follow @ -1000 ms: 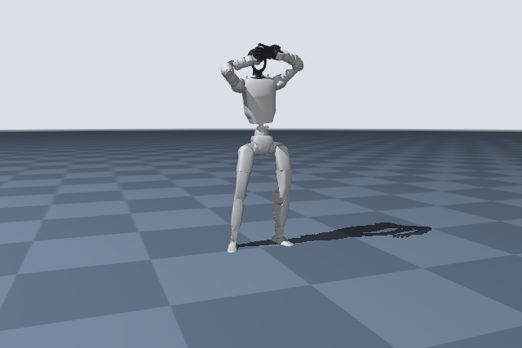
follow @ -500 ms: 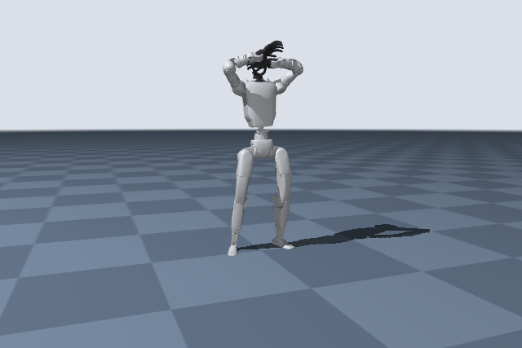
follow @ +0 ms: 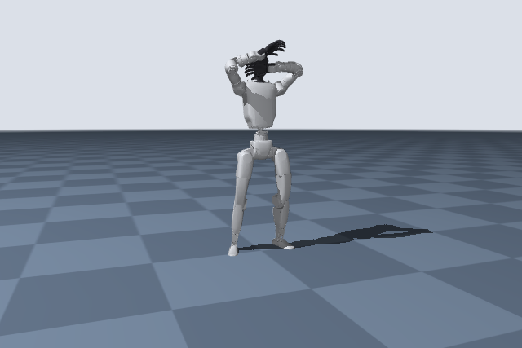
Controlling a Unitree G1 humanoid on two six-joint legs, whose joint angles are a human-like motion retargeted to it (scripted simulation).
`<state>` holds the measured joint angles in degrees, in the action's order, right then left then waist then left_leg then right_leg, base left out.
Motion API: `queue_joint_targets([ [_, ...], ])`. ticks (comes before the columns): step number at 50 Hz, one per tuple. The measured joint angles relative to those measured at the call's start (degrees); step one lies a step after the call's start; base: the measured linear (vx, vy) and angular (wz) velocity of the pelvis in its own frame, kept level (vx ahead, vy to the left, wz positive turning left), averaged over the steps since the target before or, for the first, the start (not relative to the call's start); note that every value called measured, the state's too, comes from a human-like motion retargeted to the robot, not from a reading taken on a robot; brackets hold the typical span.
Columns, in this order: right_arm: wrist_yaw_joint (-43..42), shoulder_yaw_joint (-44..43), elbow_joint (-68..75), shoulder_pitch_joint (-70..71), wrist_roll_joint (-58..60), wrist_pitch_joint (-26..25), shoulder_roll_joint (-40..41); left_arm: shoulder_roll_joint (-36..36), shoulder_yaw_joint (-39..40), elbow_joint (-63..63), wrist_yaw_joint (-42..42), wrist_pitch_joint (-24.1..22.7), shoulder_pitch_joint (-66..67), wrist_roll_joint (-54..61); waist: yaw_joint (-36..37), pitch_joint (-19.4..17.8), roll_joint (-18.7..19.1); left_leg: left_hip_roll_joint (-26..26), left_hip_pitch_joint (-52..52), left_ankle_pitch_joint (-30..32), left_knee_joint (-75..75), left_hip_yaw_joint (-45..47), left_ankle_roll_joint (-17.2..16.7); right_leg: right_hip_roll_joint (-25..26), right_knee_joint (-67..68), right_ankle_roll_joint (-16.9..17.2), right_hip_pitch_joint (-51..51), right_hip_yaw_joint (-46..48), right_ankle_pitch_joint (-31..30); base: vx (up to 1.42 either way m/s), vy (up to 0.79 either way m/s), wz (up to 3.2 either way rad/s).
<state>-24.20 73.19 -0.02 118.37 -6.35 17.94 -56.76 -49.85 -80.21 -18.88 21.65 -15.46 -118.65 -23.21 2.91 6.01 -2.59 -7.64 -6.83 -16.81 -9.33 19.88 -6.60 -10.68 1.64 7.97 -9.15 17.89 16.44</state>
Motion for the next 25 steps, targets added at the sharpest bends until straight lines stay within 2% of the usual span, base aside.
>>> queue_joint_targets([
  [2,4.3,3.0,-0.9,0.4,3.6,-0.6,-1.1,0.8,0.4,-1.3,3.5,0.8,-0.7,3.8,-0.7,0.0,-1.2,0.1,0.0,0.0,0.0,-0.2,-0.1,-0.1,-0.1,0.0,-0.2,0.3,0.1,0.0,0.0,0.0],
  [5,8.7,7.0,-8.9,1.8,14.2,-1.0,-3.0,1.0,3.6,3.3,8.3,2.7,-1.4,8.8,-0.7,0.1,-1.9,0.3,-0.1,0.0,0.1,-0.3,-0.1,-0.2,-0.1,0.3,-0.3,0.5,0.2,0.0,0.0,0.0],
  [7,4.2,7.0,-16.5,1.2,15.7,-2.8,-3.9,0.4,4.3,9.5,11.7,5.3,-2.6,12.5,-0.2,0.2,-1.6,0.4,-0.2,0.0,0.2,-0.2,0.3,-0.4,-0.2,0.7,-0.4,0.5,0.2,0.0,0.0,0.0],
  [9,6.5,6.4,-23.0,0.1,12.8,-0.3,-4.3,-0.5,3.8,16.1,11.1,6.0,-2.8,15.0,0.3,0.6,-0.9,0.5,-0.2,0.1,0.2,0.0,0.5,-0.5,-0.2,1.0,-0.3,0.3,0.2,0.0,0.0,0.0],
  [11,3.5,3.5,-26.4,-1.3,8.0,0.5,-4.5,-1.0,1.4,22.6,10.2,6.5,-3.4,16.8,0.8,0.3,-0.2,0.6,-0.5,0.0,0.2,0.3,0.8,-0.6,-0.3,1.1,-0.4,0.1,0.3,0.0,0.0,0.0],
  [15,-3.1,0.6,-22.5,-1.3,0.5,3.0,-3.3,-1.9,0.0,28.6,6.1,3.0,0.8,13.3,2.3,1.0,2.3,0.6,-0.7,-0.1,0.4,0.7,0.9,-0.6,-0.3,1.1,-0.3,-0.3,0.3,0.0,0.0,0.0],
  [17,-6.0,1.3,-16.3,0.3,-2.5,4.1,-1.8,-2.9,0.0,24.8,4.5,-0.3,3.5,10.4,2.5,1.4,3.6,0.4,-0.8,-0.2,0.3,0.9,0.7,-0.4,-0.4,0.9,-0.4,-0.4,0.2,0.0,0.0,0.0],
  [21,-10.5,3.7,-4.5,3.8,0.4,2.8,-0.6,-3.8,0.0,8.2,9.6,-0.6,3.1,-2.2,1.9,1.8,4.2,0.2,-0.8,-0.3,0.3,0.8,0.2,-0.2,-0.5,0.4,-0.4,-0.5,0.2,0.0,0.0,0.0],
  [23,-8.0,4.7,-1.1,3.9,2.5,1.1,-0.9,-2.9,0.0,1.4,11.9,0.3,1.8,-3.3,0.6,1.5,3.0,0.2,-0.8,-0.3,0.3,0.7,0.0,-0.2,-0.5,0.4,-0.6,-0.3,0.1,0.0,0.0,0.0],
  [25,-1.6,5.5,-1.1,2.5,2.5,0.0,-1.7,-1.6,0.0,-1.8,12.8,0.6,1.3,1.8,-0.7,1.1,1.4,0.3,-1.1,-0.4,0.2,0.6,-0.1,-0.2,-0.5,0.3,-1.0,-0.2,0.2,0.0,0.0,0.0],
])
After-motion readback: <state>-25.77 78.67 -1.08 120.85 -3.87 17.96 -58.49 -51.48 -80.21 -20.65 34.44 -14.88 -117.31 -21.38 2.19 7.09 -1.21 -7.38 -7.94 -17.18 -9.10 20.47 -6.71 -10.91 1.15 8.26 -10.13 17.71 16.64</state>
